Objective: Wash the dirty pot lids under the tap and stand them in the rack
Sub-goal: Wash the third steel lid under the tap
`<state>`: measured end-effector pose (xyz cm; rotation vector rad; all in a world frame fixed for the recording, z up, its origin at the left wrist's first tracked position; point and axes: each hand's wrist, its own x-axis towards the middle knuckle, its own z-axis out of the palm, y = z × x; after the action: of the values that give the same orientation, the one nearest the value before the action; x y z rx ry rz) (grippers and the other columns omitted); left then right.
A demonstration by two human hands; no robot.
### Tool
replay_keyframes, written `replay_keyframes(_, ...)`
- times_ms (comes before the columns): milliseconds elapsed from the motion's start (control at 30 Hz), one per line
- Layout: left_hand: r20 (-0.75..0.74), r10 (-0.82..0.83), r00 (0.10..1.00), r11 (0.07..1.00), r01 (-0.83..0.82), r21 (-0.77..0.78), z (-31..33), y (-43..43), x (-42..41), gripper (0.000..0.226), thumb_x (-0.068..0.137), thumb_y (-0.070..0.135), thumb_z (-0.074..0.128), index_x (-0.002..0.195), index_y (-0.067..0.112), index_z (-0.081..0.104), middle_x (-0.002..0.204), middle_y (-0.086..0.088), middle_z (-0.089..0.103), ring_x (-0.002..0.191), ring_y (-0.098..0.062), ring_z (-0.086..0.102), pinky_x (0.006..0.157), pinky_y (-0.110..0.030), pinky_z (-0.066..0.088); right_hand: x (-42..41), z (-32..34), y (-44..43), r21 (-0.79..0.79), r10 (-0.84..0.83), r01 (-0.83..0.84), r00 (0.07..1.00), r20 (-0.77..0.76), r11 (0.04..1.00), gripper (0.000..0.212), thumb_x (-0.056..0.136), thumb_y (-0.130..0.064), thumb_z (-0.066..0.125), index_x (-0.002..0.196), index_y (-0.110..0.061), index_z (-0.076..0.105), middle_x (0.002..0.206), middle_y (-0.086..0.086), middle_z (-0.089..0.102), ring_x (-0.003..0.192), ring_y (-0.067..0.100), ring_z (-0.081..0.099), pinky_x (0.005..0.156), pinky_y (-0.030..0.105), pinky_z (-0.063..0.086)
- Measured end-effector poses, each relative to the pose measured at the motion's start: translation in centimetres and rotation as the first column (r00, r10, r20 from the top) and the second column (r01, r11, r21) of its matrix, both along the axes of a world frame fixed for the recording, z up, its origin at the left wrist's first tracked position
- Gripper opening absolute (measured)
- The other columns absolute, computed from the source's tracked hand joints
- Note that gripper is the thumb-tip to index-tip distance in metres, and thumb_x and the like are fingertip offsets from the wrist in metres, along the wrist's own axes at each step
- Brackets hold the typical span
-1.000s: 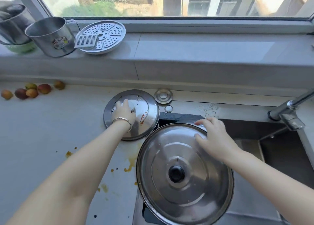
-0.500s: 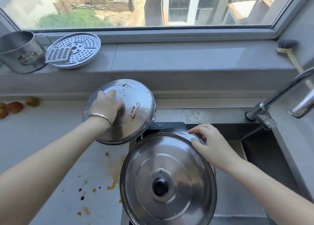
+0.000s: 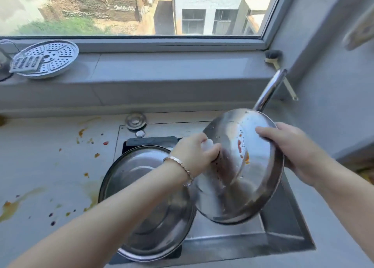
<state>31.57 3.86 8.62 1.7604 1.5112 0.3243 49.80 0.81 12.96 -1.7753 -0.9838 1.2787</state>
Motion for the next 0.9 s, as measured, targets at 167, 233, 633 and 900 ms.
replay_keyframes(167, 0.197, 0.073, 0.978, 0.981, -0.035, -0.191, -3.0, -3.1, 5.9, 0.031, 0.090, 0.035, 0.049, 0.114, 0.016, 0.053, 0.072, 0.004, 0.060, 0.063, -0.016, 0.066, 0.063, -0.035, 0.059, 2.9, 0.5, -1.5, 0.077, 0.197, -0.195, 0.980, -0.017, 0.978, 0.017, 0.084, -0.016, 0.065, 0.078, -0.001, 0.061, 0.057, 0.004, 0.062, 0.048, 0.011, 0.059, 0.049, 0.018, 0.045)
replay_keyframes(233, 0.212, 0.182, 0.960, 0.960, -0.126, -0.252, -4.2, -4.4, 7.4, 0.043, 0.091, 0.040, 0.044, 0.129, 0.018, 0.044, 0.083, 0.003, 0.062, 0.078, -0.020, 0.068, 0.073, -0.038, 0.058, 3.3, -0.9, -1.8, 0.092, 0.302, -0.316, 0.943, 0.142, 0.944, 0.021, 0.083, -0.019, 0.067, 0.067, -0.008, 0.057, 0.052, -0.002, 0.056, 0.045, 0.007, 0.054, 0.049, 0.019, 0.042)
replay_keyframes(633, -0.062, 0.365, 0.929, 0.931, -0.365, 0.015, -7.4, -9.9, 12.4, 0.024, 0.089, 0.037, 0.045, 0.110, 0.026, 0.046, 0.095, 0.002, 0.061, 0.090, -0.024, 0.060, 0.071, -0.032, 0.044, 4.1, -9.2, -0.6, -0.104, 0.314, -0.322, 0.946, -0.084, 0.941, 0.031, 0.093, -0.027, 0.051, 0.066, -0.012, 0.046, 0.062, 0.001, 0.056, 0.057, 0.016, 0.064, 0.060, 0.027, 0.056)
replay_keyframes(900, 0.109, 0.702, 0.704, 0.709, -0.705, -0.010, -7.2, -6.2, 10.1, 0.036, 0.097, 0.035, 0.035, 0.069, 0.013, 0.040, 0.066, 0.001, 0.047, 0.074, -0.028, 0.045, 0.065, -0.034, 0.032, 8.4, -12.2, 5.3, -0.171, 0.015, -0.012, 1.000, 0.014, 0.985, 0.038, 0.090, -0.041, 0.049, 0.080, -0.006, 0.060, 0.064, 0.007, 0.060, 0.058, 0.021, 0.060, 0.067, 0.035, 0.054)
